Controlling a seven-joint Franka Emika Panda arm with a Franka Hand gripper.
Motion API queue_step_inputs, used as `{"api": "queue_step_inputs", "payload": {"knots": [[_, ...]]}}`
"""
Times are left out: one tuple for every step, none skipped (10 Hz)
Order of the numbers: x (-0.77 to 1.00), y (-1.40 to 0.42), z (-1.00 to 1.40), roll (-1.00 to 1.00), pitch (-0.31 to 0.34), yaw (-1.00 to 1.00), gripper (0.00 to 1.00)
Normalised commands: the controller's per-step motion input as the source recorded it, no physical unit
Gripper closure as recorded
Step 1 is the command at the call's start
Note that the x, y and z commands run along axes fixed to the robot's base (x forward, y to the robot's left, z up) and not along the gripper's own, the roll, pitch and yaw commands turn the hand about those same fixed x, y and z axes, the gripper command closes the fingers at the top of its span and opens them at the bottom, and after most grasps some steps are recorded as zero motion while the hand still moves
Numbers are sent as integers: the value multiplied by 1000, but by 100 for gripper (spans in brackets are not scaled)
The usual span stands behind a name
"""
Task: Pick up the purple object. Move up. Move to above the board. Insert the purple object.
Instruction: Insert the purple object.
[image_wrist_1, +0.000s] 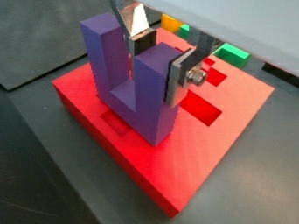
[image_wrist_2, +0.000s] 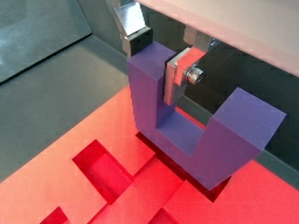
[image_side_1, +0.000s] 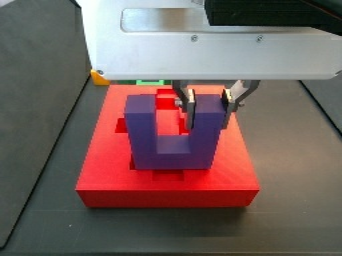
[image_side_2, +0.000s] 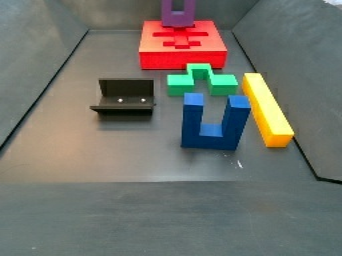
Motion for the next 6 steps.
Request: {"api": "queue_step_inputs", "payload": {"knots": [[117, 214, -103, 0, -27, -34, 100], [17, 169, -129, 0, -37, -11, 100], [0, 0, -77, 0, -4, 0, 100], [-137, -74, -31, -17, -23, 0, 100], [-203, -160, 0, -54, -81, 0, 100], [-94, -100, 0, -84, -106, 0, 100]]}}
